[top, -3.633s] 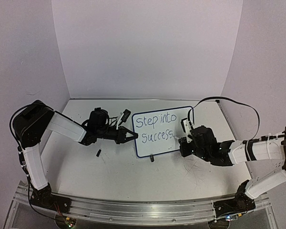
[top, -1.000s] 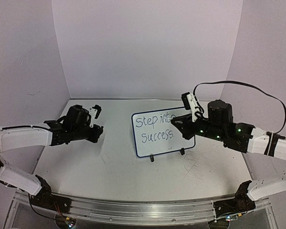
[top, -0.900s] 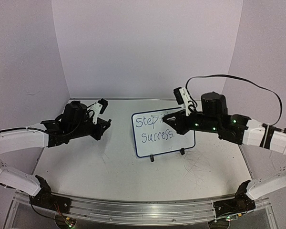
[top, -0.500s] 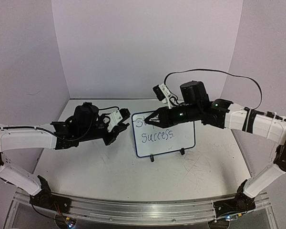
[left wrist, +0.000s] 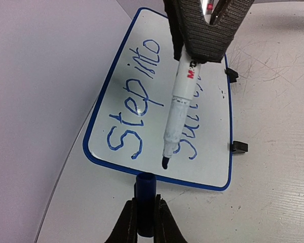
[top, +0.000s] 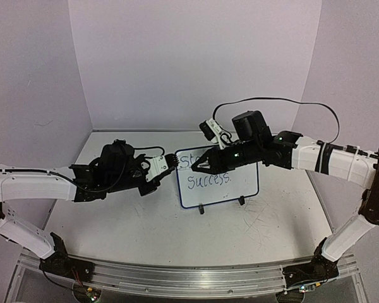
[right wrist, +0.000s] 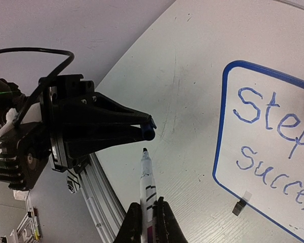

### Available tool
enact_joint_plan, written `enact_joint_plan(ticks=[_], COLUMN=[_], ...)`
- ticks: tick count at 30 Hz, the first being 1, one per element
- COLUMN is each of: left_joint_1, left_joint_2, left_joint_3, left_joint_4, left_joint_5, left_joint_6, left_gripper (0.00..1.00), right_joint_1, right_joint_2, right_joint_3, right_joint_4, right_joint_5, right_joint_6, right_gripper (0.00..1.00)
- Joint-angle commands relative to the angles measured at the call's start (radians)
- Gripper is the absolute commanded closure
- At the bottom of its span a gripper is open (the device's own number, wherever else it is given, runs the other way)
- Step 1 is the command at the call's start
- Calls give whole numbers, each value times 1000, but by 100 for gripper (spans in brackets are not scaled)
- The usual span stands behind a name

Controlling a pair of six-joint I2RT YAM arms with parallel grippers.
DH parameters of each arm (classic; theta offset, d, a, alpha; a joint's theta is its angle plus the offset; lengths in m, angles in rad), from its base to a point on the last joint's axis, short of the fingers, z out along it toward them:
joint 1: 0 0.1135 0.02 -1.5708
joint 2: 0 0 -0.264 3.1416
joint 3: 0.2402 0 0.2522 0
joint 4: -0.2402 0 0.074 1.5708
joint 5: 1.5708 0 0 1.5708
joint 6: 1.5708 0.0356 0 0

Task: Write a sentence on the whiteboard
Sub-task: Insert the whiteboard marker without the cap into the pen cap.

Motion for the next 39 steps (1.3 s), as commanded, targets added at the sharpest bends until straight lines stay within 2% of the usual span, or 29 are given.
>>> enact_joint_plan(ticks=[1,39], left_joint_1=[-11,-34], left_joint_2=[-1,-6], left_joint_3=[-6,-5], left_joint_4=[35,32], left_joint_5=[-20,-10], left_joint_6=[30,35], left_gripper=[96,98], right_joint_1=[1,5], right_joint_2=[4,74], right_joint_3=[50,59], right_joint_4=[8,9], right_joint_5=[16,-26], right_joint_6=[3,2], right_gripper=[100,100])
